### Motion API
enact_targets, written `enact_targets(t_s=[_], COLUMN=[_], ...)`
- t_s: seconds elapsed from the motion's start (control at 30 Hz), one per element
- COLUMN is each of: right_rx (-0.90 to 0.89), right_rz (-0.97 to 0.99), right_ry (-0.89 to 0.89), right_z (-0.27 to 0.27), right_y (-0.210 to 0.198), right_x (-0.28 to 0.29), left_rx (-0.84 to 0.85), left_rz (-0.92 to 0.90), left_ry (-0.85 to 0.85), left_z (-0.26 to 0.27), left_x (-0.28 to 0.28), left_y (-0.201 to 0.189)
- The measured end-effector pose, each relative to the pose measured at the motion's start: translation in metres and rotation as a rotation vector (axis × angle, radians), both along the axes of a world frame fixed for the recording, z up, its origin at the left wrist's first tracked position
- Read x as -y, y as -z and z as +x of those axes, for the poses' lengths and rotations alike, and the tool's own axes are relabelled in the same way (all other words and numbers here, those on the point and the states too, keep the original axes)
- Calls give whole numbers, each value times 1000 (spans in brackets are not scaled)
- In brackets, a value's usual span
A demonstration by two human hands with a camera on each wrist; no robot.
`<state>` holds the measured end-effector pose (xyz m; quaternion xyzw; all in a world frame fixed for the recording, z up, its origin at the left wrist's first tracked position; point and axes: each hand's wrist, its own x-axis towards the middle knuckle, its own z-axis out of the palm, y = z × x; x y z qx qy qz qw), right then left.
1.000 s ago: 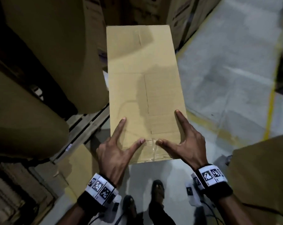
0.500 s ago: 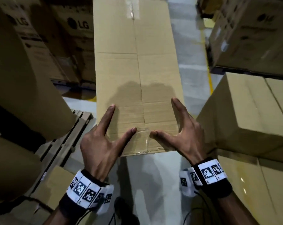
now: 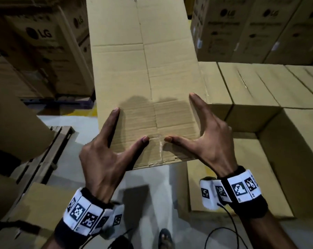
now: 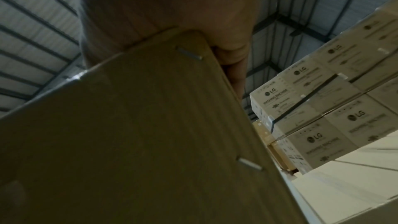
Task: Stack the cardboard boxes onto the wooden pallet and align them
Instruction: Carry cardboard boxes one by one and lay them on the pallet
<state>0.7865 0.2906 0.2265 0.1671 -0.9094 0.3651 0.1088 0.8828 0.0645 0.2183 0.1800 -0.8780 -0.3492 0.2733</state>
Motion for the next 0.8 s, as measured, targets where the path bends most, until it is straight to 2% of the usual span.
enact_targets(t_s=[0.2,0.47,0.8], right_rx=[-38,-31,174], right_rz=[-14,20,45], right_ry=[78,180,255], right_z=[71,181,264], right_y=[1,12,36], right_x=[-80,-175,-293], left_rx=[-36,-66,83], left_rz=[-32,46,49], left_ry=[71,191,275], left_z=[54,138,201], left_x=[-75,-167,-277], left_y=[-1,14,53])
